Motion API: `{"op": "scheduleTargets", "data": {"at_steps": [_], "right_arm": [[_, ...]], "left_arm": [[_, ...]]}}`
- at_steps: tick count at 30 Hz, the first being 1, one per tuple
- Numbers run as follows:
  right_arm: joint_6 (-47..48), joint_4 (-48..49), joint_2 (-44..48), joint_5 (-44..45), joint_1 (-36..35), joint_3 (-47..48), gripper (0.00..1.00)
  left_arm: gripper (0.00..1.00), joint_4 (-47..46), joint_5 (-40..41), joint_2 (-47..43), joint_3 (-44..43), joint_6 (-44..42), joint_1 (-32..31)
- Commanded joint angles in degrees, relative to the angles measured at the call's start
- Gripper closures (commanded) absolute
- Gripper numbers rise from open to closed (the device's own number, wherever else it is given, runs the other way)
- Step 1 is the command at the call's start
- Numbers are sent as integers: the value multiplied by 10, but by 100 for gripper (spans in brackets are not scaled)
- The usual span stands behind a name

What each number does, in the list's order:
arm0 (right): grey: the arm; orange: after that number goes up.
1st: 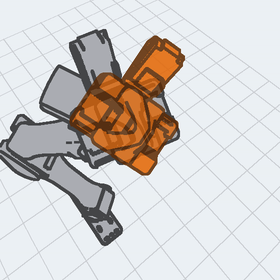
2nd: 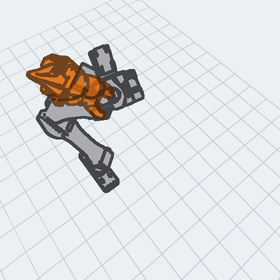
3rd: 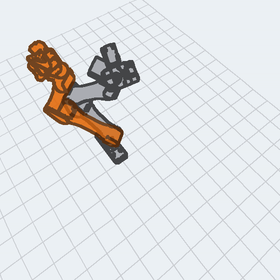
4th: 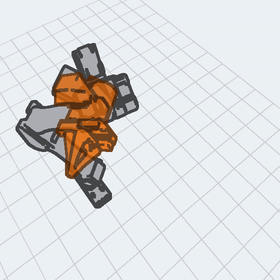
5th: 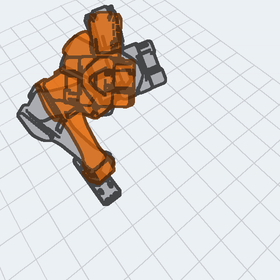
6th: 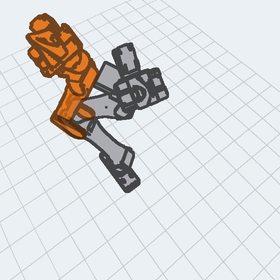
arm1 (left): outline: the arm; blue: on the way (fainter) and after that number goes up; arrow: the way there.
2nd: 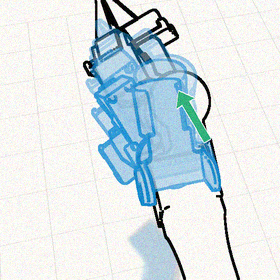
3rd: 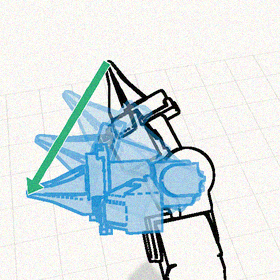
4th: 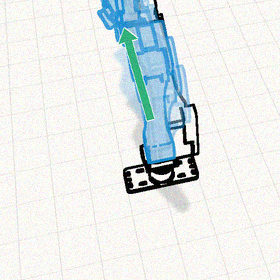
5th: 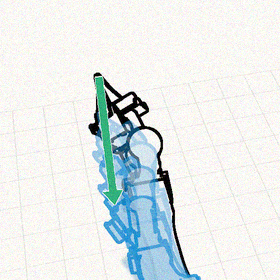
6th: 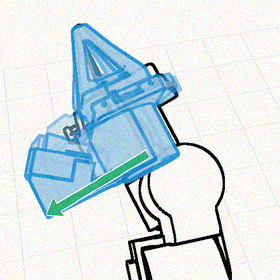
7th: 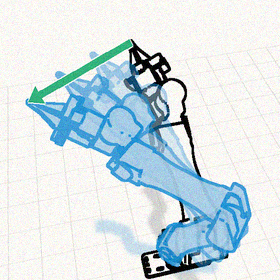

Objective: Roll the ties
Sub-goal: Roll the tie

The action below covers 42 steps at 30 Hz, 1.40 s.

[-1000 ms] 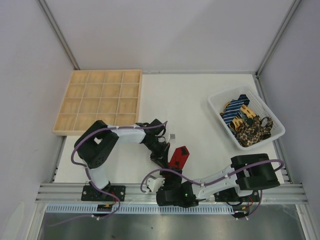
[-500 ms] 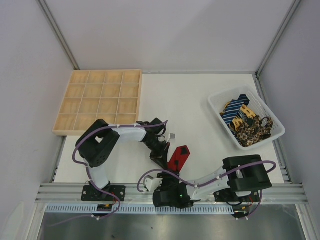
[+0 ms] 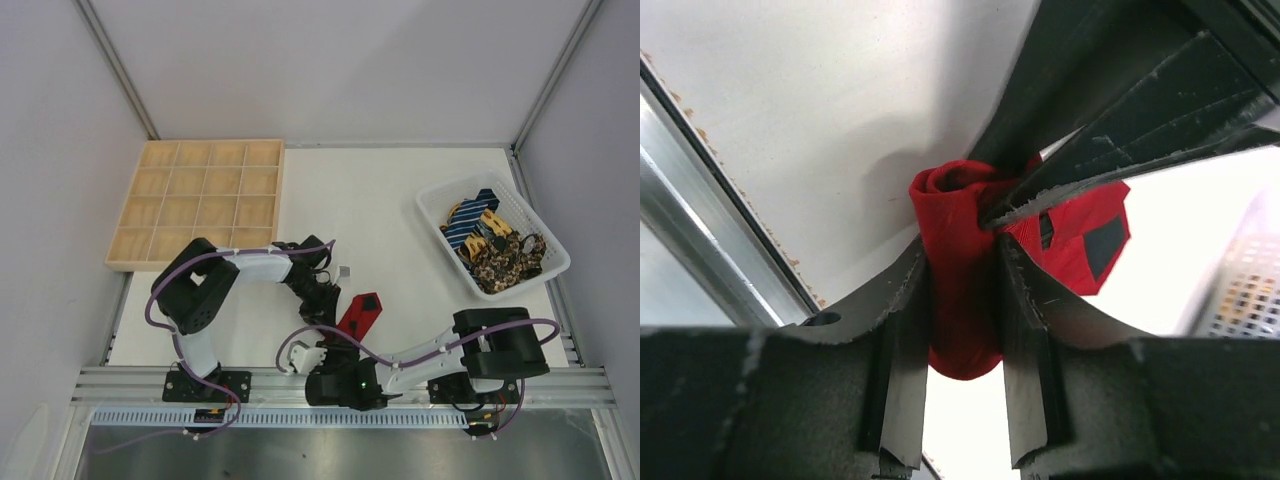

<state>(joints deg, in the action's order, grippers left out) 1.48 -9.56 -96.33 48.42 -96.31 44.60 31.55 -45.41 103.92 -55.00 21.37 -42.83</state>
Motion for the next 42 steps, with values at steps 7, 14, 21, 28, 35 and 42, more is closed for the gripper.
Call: {"op": "scheduleTargets", "data": {"at_steps": [7, 14, 21, 28, 35, 42], "right_arm": [[-82, 38, 126, -81, 20, -43, 100], [-145, 67, 247, -142, 61, -108, 100], [-192, 76, 316, -274, 135, -140, 100], [-266, 125, 364, -450, 246, -185, 100], [-361, 172, 363, -668, 387, -208, 100], [-486, 336, 340, -799, 499, -295, 100]], "left_arm": [[54, 1, -15, -29, -35, -5, 37], [51, 0, 16, -66, -40, -18, 83], [50, 15, 91, -136, -20, -39, 108], [50, 10, 138, -242, 25, -19, 108], [47, -21, 139, -338, 99, 18, 108], [45, -33, 122, -398, 146, 45, 109]]}}
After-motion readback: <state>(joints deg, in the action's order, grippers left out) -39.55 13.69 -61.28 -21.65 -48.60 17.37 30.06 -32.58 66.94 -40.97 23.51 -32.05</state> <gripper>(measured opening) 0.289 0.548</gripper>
